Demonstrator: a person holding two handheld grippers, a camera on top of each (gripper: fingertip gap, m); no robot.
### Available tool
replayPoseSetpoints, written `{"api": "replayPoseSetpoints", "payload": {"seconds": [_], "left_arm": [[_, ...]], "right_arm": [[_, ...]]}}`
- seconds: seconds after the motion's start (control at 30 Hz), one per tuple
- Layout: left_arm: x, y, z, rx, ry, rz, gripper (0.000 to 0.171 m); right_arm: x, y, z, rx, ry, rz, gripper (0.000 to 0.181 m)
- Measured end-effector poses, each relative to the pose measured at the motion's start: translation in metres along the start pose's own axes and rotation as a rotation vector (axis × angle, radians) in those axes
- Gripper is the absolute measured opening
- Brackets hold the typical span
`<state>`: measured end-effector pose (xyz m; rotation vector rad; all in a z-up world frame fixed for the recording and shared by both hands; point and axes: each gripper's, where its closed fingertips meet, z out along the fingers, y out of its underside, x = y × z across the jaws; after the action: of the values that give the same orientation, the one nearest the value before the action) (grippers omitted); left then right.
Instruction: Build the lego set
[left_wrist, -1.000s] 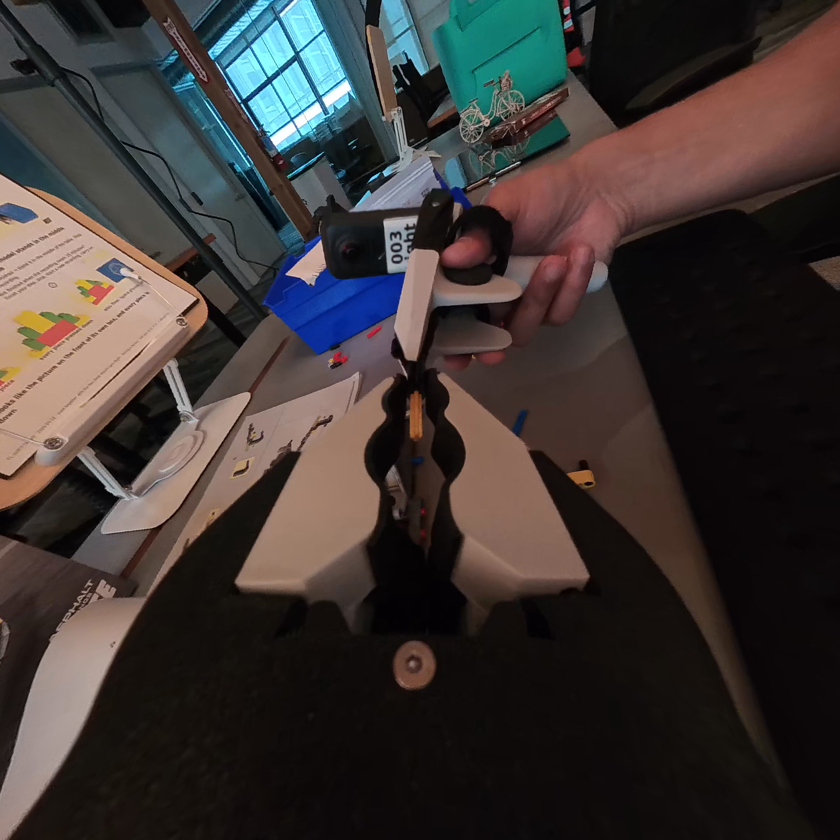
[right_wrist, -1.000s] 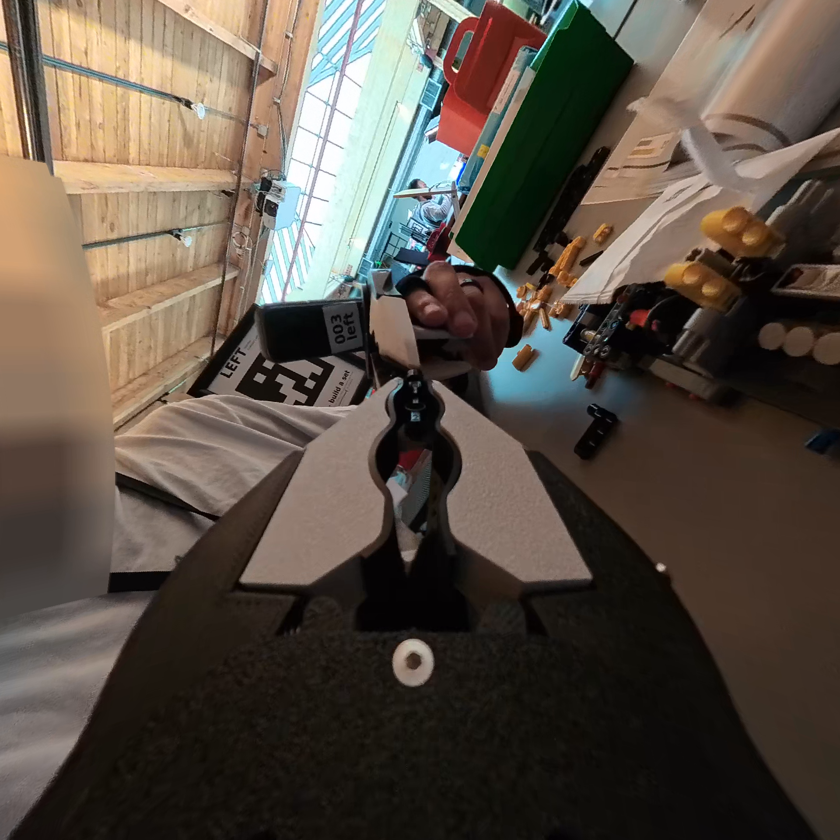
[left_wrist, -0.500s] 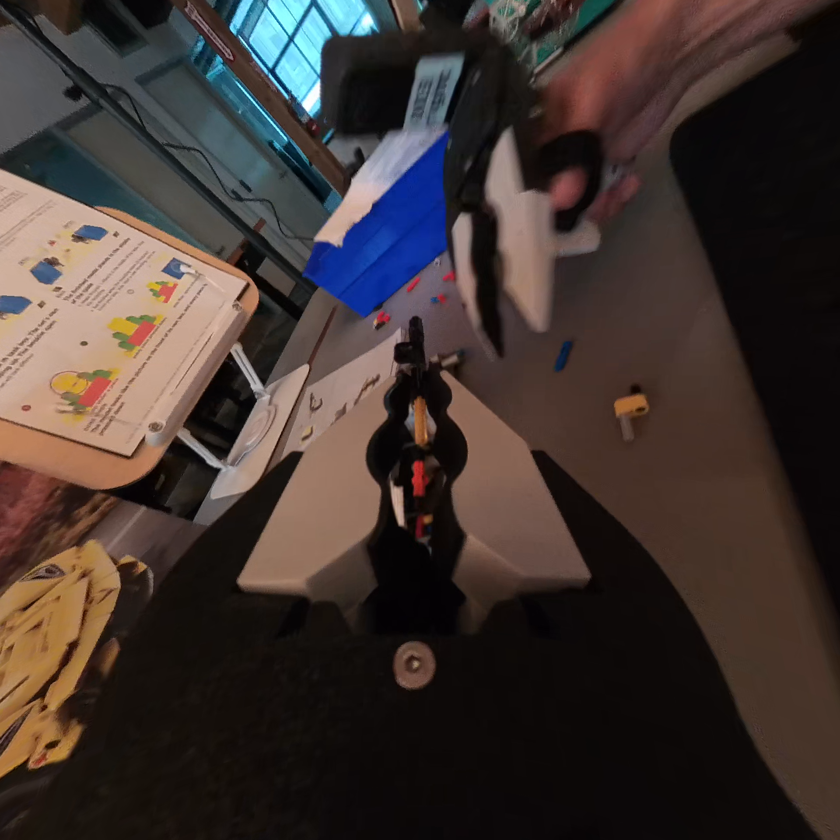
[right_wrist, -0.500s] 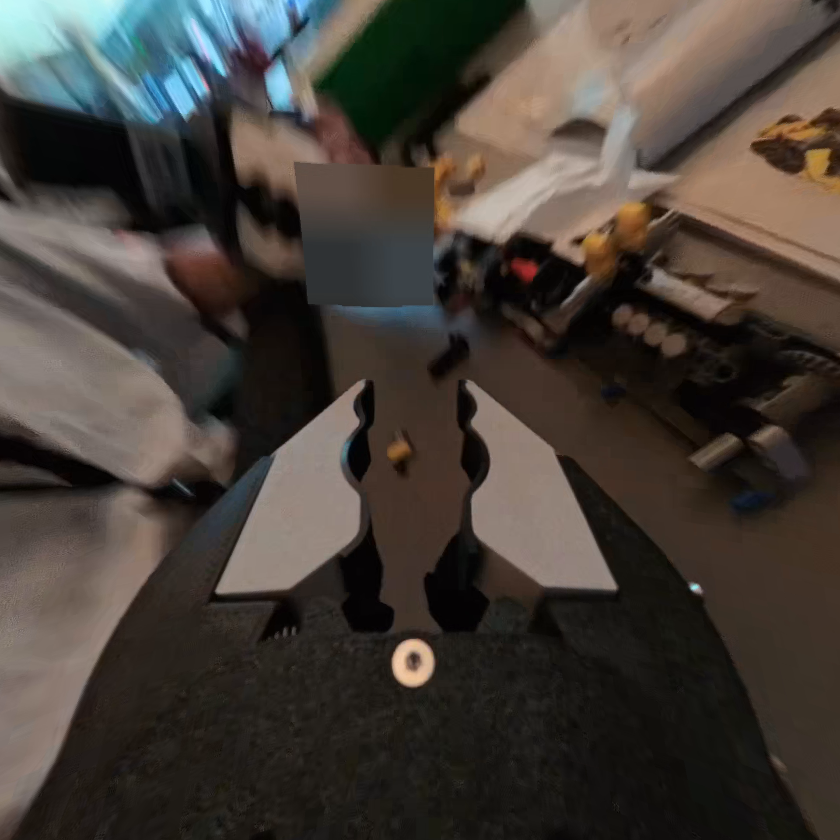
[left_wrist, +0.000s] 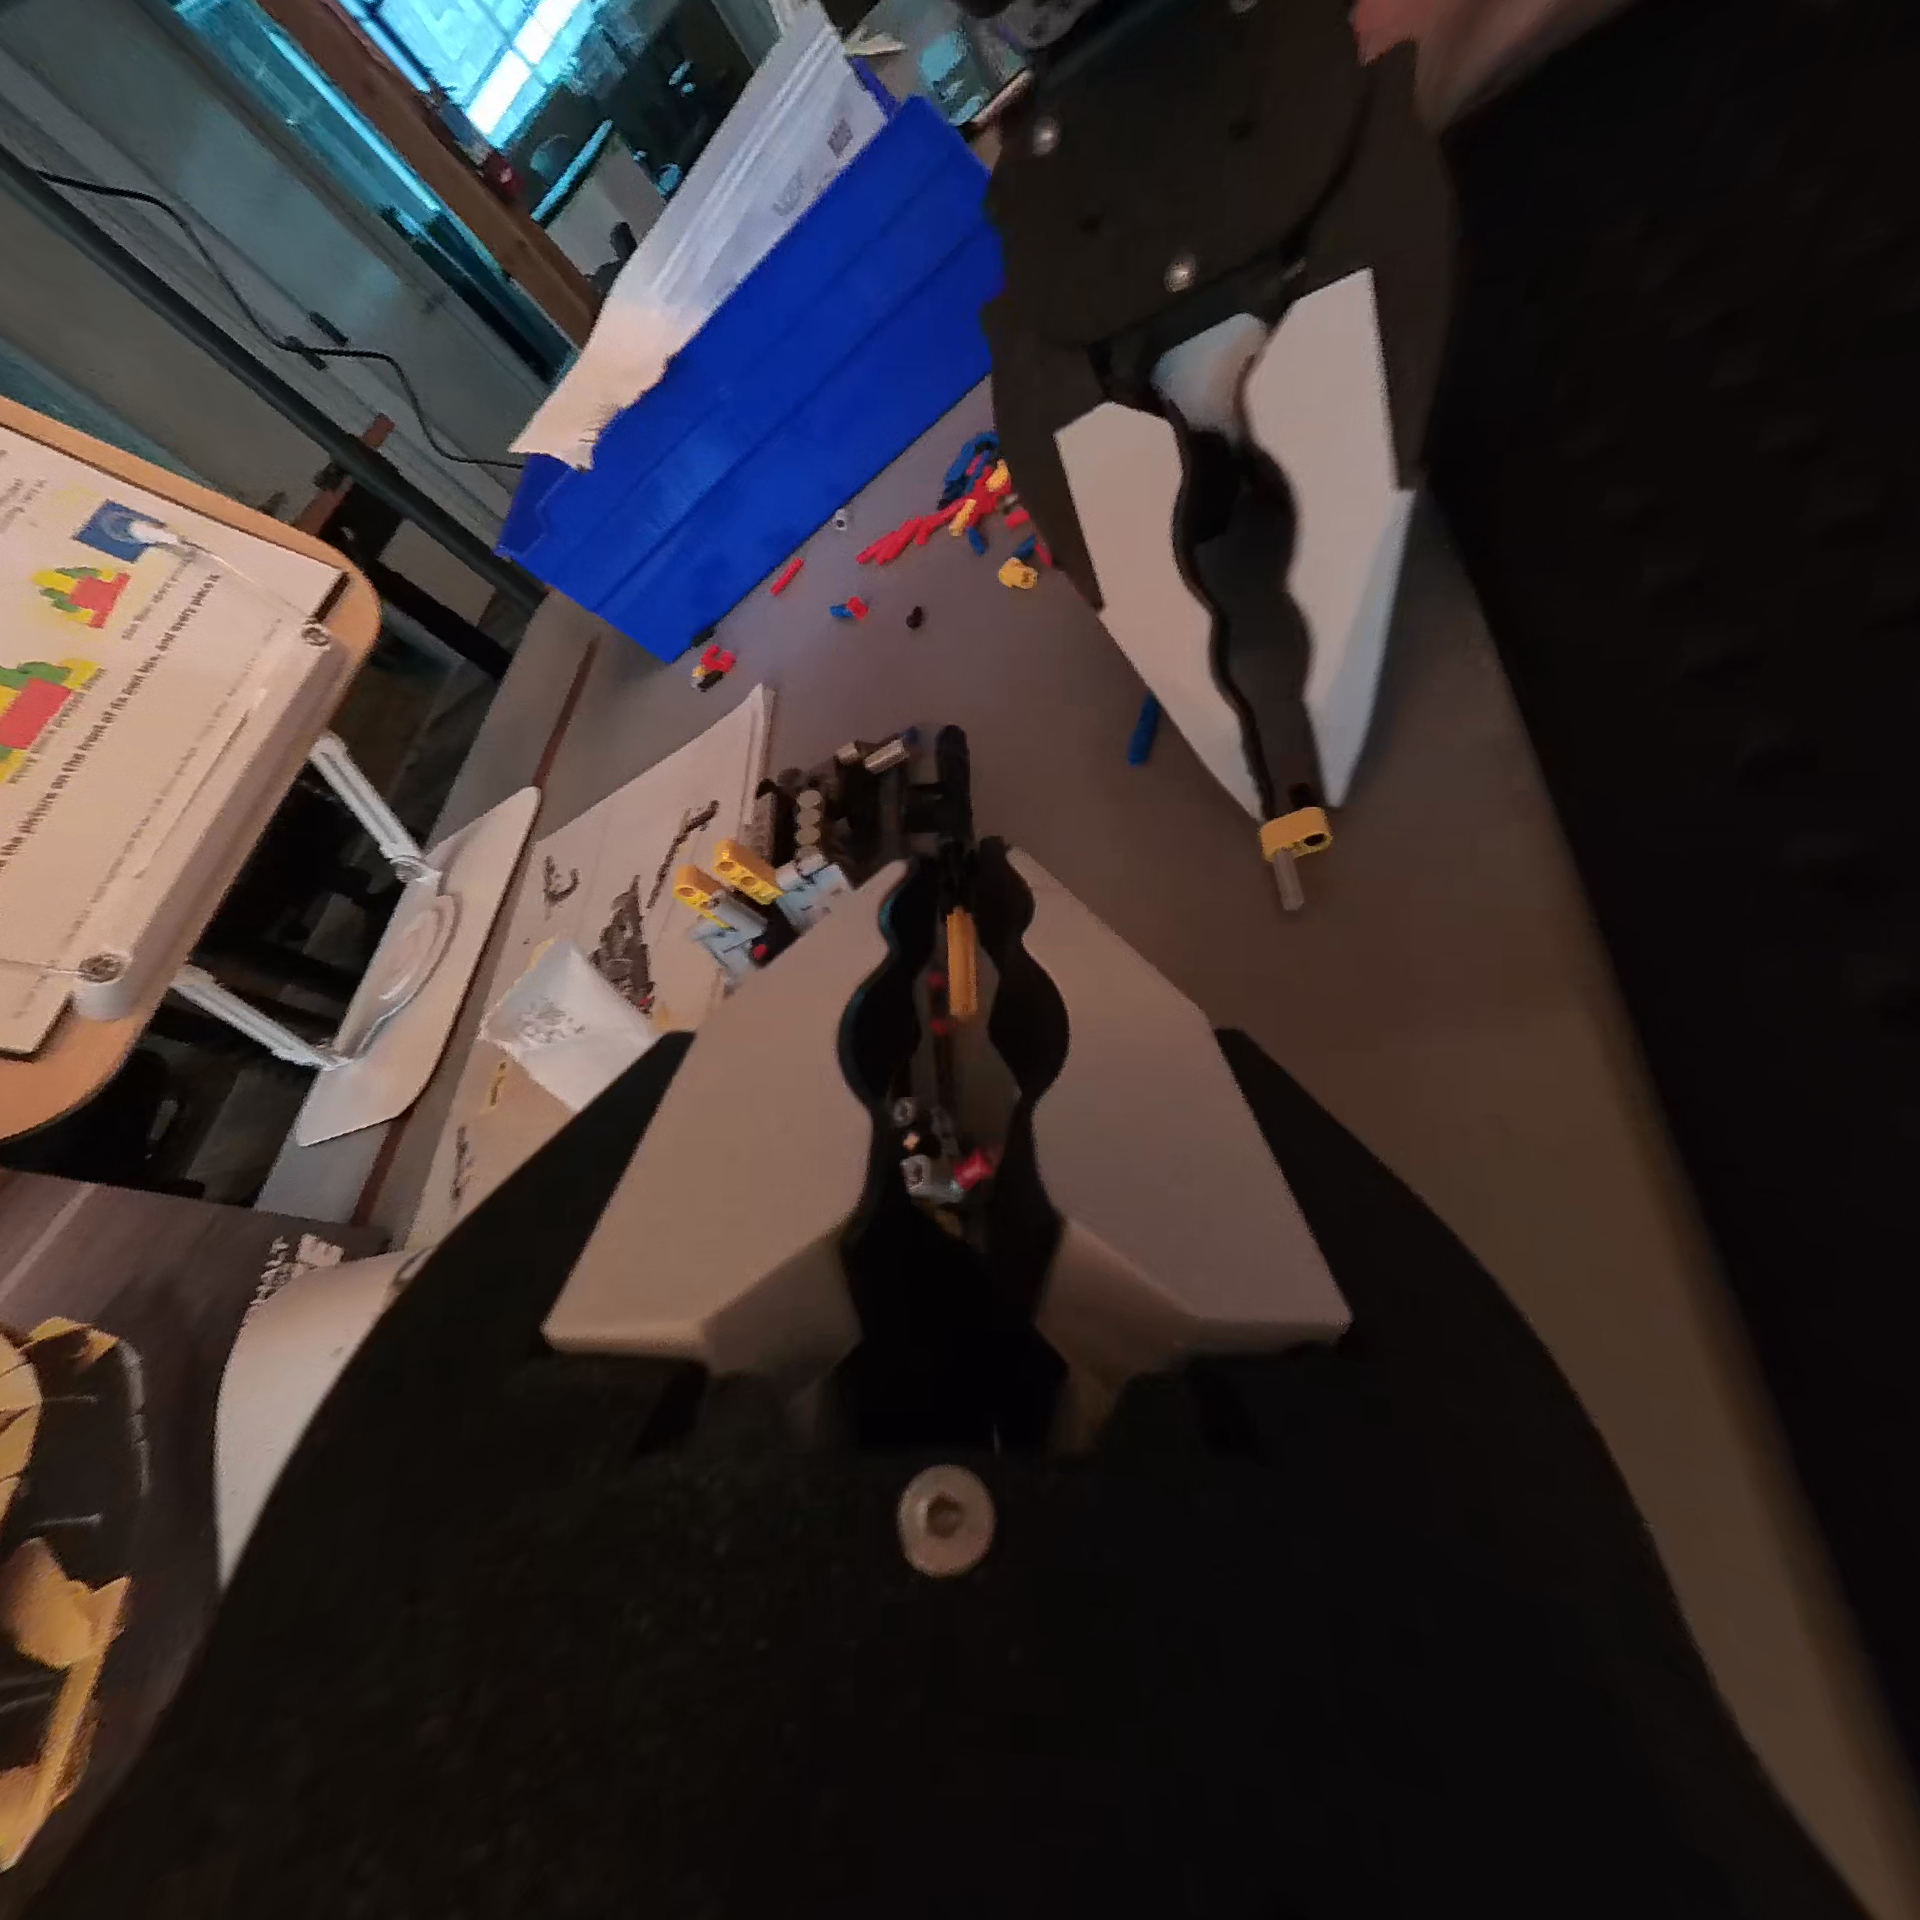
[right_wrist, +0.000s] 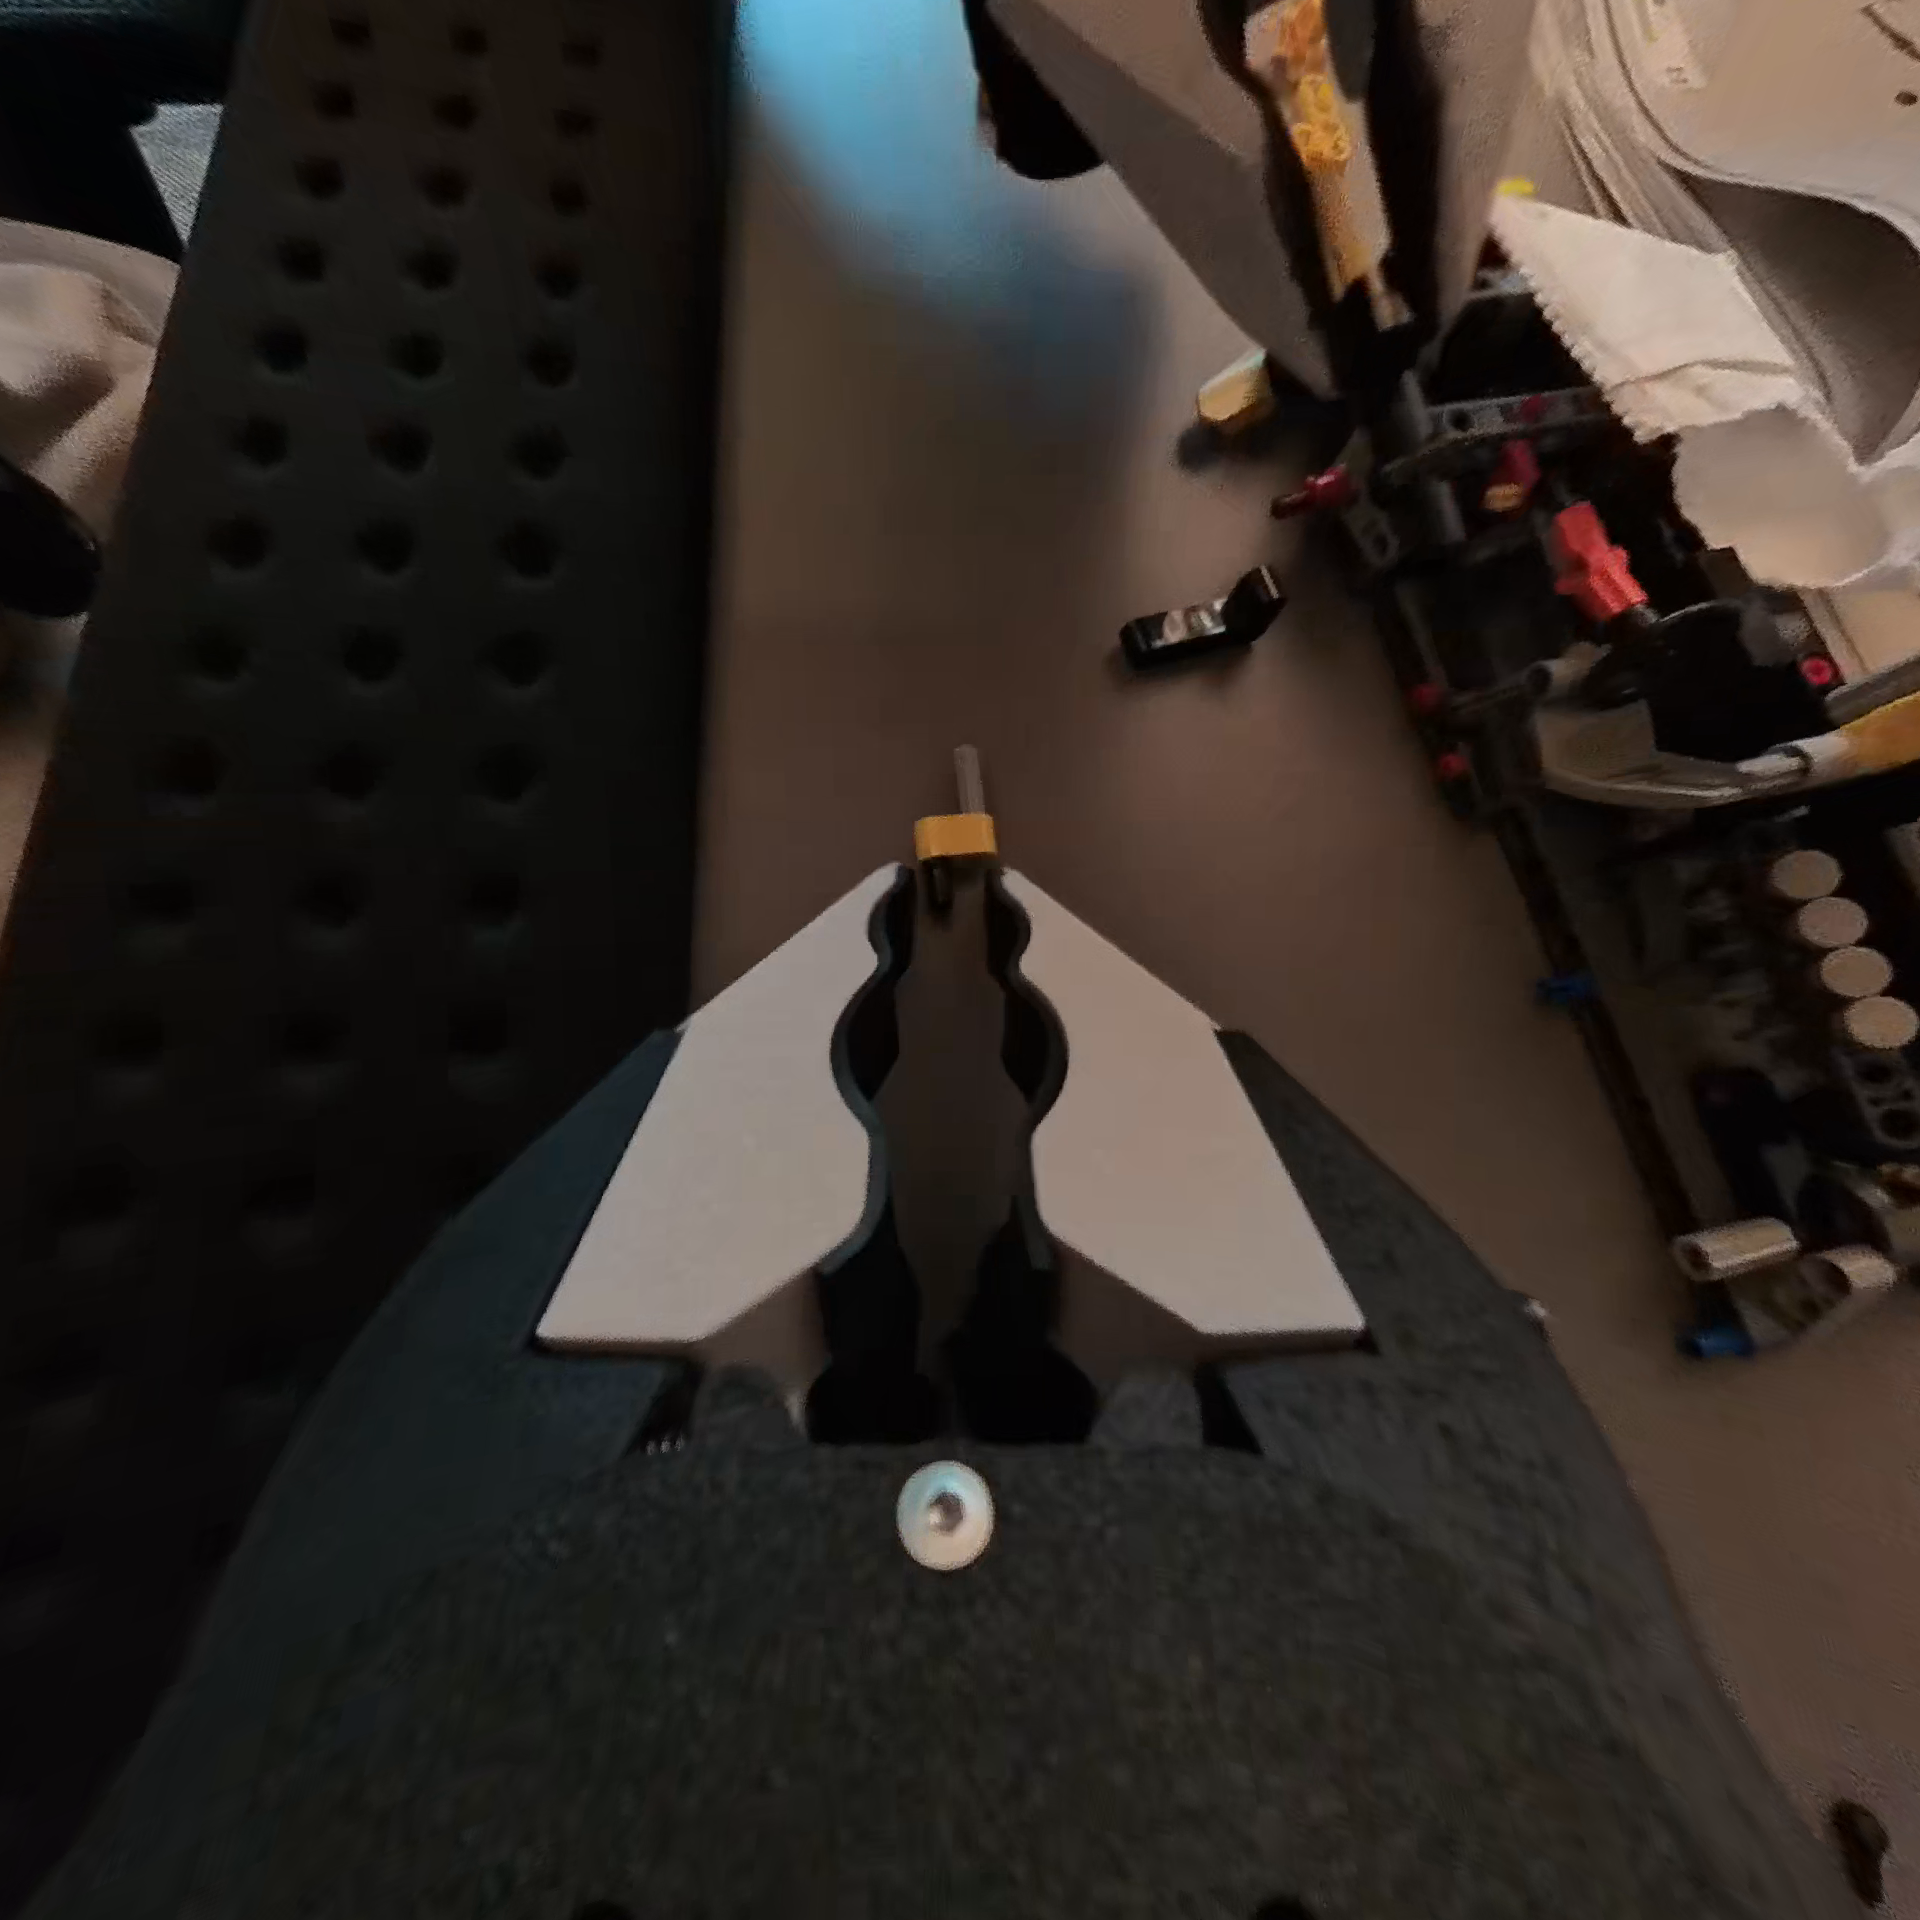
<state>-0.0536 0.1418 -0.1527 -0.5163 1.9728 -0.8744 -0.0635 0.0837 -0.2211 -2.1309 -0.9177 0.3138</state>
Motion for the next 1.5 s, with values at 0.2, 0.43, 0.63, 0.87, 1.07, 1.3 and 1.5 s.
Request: {"api": "replayPoseSetpoints", "payload": {"seconds": [0.2, 0.43, 0.63, 0.87, 1.07, 1.3, 1.5], "left_arm": [[0.034, 0.001, 0.004, -0.028, 0.166, 0.029, 0.005], [0.054, 0.006, 0.012, -0.076, 0.198, 0.125, 0.005], [0.063, 0.006, 0.015, -0.087, 0.221, 0.140, 0.005], [0.060, 0.019, 0.018, -0.140, 0.241, 0.071, 0.005], [0.058, 0.018, 0.016, -0.136, 0.221, 0.112, 0.005], [0.061, 0.018, 0.015, -0.135, 0.238, 0.110, 0.005], [0.060, 0.016, 0.014, -0.128, 0.234, 0.117, 0.005]], "right_arm": [[-0.003, -0.007, -0.004, 0.037, -0.135, 0.254, 0.005], [-0.001, -0.025, -0.015, 0.161, -0.343, 0.587, 0.003], [0.006, -0.031, -0.016, 0.224, -0.345, 0.633, 0.004], [0.005, -0.016, -0.010, 0.137, -0.278, 0.572, 0.004], [0.014, -0.023, -0.018, 0.207, -0.433, 1.070, 0.003], [0.042, -0.003, -0.015, 0.211, -0.286, 1.196, 0.003], [0.043, -0.015, -0.021, 0.219, -0.338, 1.217, 0.003]]}}
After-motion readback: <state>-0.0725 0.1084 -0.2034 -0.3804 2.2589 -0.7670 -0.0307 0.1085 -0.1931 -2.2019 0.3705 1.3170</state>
